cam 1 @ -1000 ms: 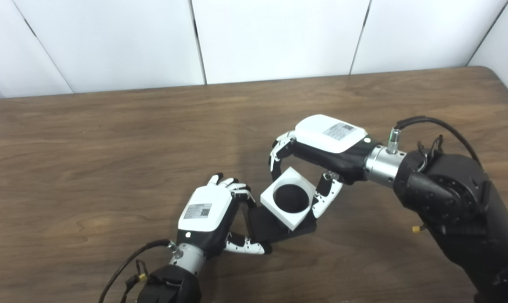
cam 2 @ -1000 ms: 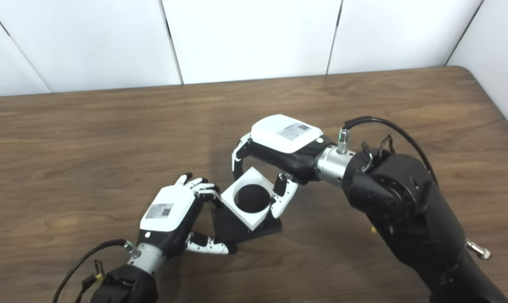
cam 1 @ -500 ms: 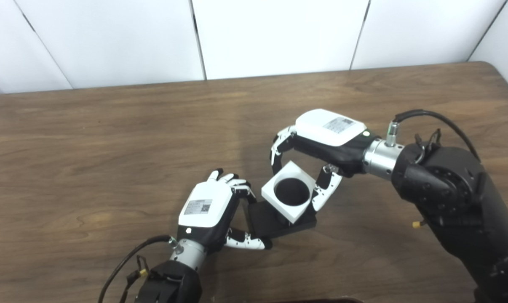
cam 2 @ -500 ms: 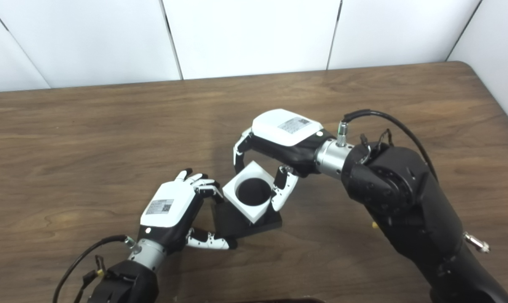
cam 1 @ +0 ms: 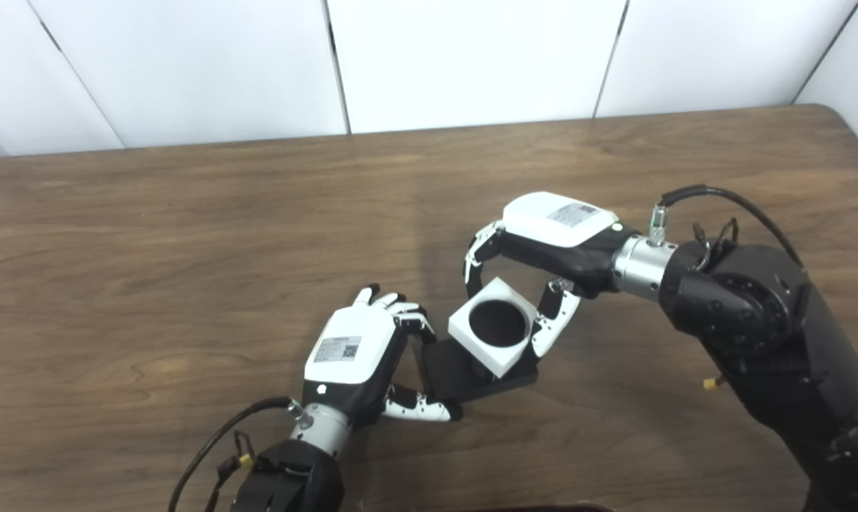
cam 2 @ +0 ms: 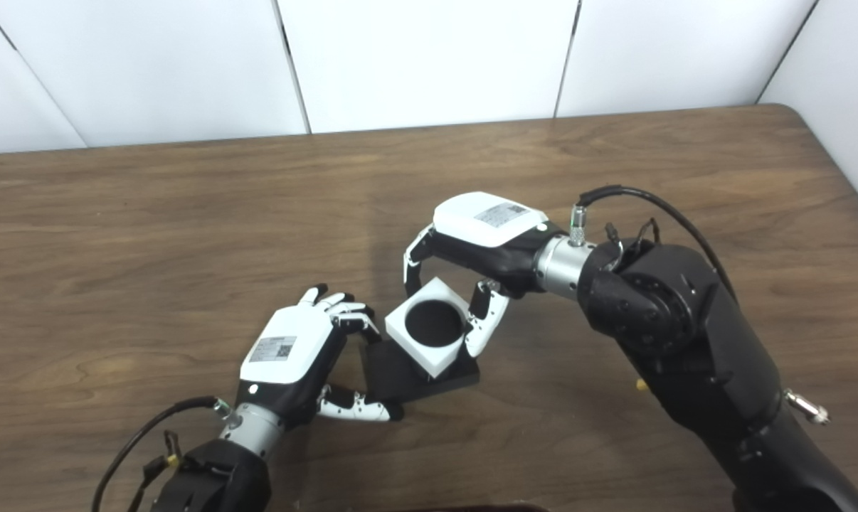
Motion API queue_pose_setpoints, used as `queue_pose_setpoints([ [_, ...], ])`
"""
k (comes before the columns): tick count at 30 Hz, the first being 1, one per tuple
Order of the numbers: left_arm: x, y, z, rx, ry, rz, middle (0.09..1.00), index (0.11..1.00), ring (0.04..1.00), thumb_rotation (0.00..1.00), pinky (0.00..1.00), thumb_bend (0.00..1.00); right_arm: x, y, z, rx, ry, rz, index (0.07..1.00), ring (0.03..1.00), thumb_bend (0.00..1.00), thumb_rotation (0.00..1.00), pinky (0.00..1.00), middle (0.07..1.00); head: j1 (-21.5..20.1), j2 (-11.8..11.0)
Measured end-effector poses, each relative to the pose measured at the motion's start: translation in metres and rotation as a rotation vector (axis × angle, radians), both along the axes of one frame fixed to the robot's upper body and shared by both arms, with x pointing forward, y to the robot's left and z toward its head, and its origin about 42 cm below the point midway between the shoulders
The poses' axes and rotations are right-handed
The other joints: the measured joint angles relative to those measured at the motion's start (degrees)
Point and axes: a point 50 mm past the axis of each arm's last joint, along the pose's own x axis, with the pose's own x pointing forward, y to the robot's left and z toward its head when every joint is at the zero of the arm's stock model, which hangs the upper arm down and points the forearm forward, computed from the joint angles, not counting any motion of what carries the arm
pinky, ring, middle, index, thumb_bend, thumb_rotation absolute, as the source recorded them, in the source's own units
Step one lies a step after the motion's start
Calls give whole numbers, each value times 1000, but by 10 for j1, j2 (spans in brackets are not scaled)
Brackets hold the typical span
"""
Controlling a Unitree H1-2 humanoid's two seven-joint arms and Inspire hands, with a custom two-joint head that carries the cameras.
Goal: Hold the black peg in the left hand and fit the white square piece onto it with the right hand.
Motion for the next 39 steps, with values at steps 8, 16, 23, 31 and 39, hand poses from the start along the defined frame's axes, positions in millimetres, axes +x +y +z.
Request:
queue_pose_setpoints([
  [8,0,-2,0,3,6,1,817,488,903,57,998,510,-1,-1,-2,-3,3,-6,492,842,525,143,755,747,-1,4],
  [16,0,-1,1,4,6,1,811,487,899,55,1000,511,-2,-4,-3,-64,3,-19,736,856,1000,336,788,794,-2,3],
  [23,0,-1,0,4,5,0,811,487,898,55,1000,511,-2,-2,2,-89,5,-13,772,883,1000,369,806,828,-2,3],
  [31,0,-1,0,5,3,-2,808,488,895,56,1000,511,-1,-2,5,-89,29,-23,772,901,1000,364,848,845,-2,3],
  [39,0,-1,1,12,0,-2,810,492,891,70,991,512,-2,-2,5,-95,37,-22,762,900,1000,380,852,842,-2,3],
])
